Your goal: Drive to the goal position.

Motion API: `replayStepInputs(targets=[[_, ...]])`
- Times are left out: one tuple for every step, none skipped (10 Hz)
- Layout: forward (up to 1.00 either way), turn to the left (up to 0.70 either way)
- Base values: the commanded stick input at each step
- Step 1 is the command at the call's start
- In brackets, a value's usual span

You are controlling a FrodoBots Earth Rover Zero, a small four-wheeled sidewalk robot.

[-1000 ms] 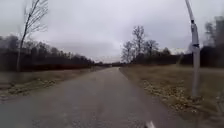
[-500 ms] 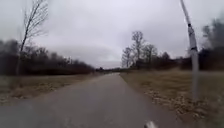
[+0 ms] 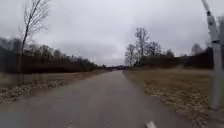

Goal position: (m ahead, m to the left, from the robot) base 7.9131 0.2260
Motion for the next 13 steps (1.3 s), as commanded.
replayStepInputs(targets=[[0.87,0.0],[0.87,0.0],[0.87,0.0],[0.87,-0.02],[0.88,-0.16],[0.87,-0.35],[0.87,-0.35],[0.88,-0.35],[0.88,-0.22],[0.87,0.0],[0.87,0.0],[0.87,0.0],[0.87,0.0]])
